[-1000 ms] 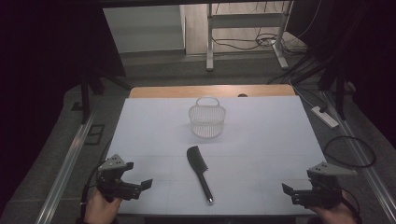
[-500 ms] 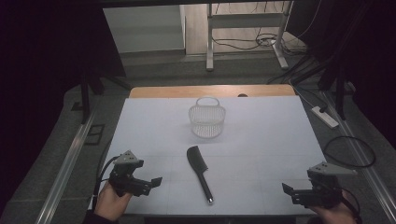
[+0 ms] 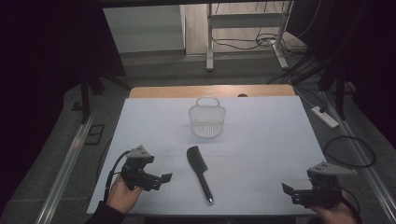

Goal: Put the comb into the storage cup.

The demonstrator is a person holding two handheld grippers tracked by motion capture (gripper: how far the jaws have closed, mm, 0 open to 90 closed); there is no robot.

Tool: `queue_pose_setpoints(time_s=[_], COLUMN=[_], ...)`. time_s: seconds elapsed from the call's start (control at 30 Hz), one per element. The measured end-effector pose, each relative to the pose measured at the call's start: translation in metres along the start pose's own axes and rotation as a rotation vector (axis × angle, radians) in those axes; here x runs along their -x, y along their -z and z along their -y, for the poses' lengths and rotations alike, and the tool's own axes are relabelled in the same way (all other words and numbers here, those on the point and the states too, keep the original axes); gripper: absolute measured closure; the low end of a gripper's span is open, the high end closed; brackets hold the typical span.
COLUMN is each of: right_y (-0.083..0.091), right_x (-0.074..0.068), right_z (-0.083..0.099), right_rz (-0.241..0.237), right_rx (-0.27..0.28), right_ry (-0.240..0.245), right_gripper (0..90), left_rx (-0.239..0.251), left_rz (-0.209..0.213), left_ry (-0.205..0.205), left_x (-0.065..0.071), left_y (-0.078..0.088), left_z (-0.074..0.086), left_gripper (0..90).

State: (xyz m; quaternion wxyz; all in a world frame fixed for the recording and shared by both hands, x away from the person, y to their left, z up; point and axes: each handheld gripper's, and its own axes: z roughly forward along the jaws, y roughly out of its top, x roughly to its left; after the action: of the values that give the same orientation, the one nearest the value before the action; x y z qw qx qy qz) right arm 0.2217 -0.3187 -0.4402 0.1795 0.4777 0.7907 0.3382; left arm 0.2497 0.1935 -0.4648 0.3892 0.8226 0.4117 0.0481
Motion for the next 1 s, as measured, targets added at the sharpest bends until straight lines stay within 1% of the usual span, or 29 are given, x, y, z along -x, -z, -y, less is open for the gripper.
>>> queue_pose_setpoints(time_s=[0.3, 0.63, 1.0], right_y=[0.000, 0.000, 0.000], right_x=[0.000, 0.000, 0.000], right_z=[0.000, 0.000, 0.000], right_rz=[-0.001, -0.003, -0.005], right_rx=[0.000, 0.000, -0.001], right_ry=[0.001, 0.001, 0.002], right_gripper=[0.0, 0.0, 0.0], left_rx=[-0.030, -0.050, -0.079], left_rz=[0.014, 0.023, 0.028], left_ry=[-0.034, -0.040, -0.064], left_x=[0.006, 0.012, 0.019], left_y=[-0.016, -0.030, -0.045], left_z=[-0.013, -0.023, -0.034], left_gripper=[0.0, 0.0, 0.0])
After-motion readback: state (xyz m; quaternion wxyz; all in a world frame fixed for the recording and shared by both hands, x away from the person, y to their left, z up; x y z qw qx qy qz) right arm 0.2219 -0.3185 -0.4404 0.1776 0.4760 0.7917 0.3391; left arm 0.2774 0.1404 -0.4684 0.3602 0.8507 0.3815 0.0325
